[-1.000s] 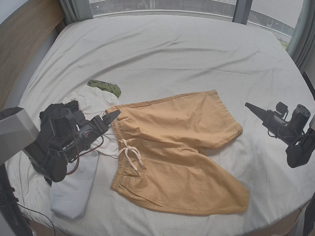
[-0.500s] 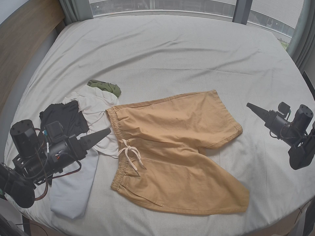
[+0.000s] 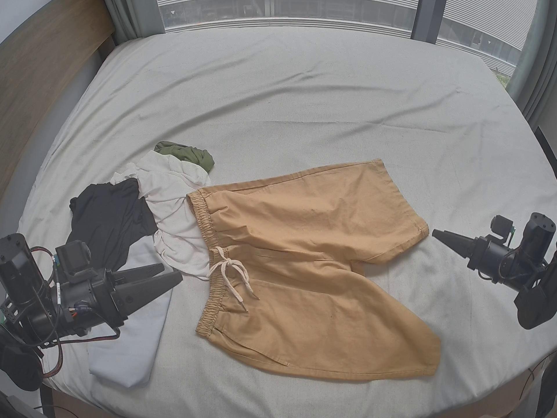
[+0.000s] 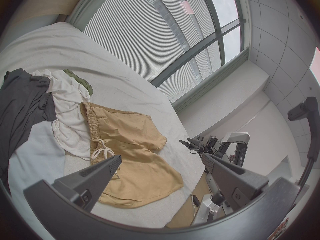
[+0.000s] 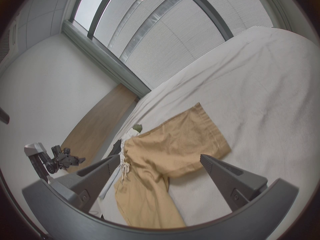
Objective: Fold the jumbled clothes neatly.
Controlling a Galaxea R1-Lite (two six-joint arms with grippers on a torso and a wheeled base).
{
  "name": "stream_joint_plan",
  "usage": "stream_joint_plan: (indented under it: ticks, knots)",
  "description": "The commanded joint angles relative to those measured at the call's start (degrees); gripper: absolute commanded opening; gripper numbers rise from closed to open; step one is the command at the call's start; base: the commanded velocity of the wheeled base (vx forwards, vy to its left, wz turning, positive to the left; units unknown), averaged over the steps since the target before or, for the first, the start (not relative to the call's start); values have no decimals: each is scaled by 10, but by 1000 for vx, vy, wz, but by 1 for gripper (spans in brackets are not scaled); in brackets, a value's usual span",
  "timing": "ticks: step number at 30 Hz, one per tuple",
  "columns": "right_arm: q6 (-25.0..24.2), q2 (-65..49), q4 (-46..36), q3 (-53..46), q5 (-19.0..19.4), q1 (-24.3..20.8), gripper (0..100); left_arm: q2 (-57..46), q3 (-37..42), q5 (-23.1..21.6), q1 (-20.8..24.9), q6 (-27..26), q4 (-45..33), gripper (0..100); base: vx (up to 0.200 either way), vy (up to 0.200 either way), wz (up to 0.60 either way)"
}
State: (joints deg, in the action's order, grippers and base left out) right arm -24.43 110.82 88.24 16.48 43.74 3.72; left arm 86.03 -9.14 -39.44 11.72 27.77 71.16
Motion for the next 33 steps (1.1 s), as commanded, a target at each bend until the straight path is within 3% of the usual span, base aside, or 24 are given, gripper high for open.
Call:
stream_joint_plan:
  ticks: [1,12,22,33]
  knots:
    - [9,14,0,-43,-4,-7,100,19,18,-3,1,-14,-2,100,0,0,0]
    - [17,41,-1,-126,-6,18,100,85,31,-4,2,-73,3,100,0,0,0]
    - [115,170,0,-165,-4,36,100,95,30,-4,3,-73,4,100,0,0,0]
    - [113,195,-3,-165,-1,36,100,98,31,-5,3,-73,4,100,0,0,0]
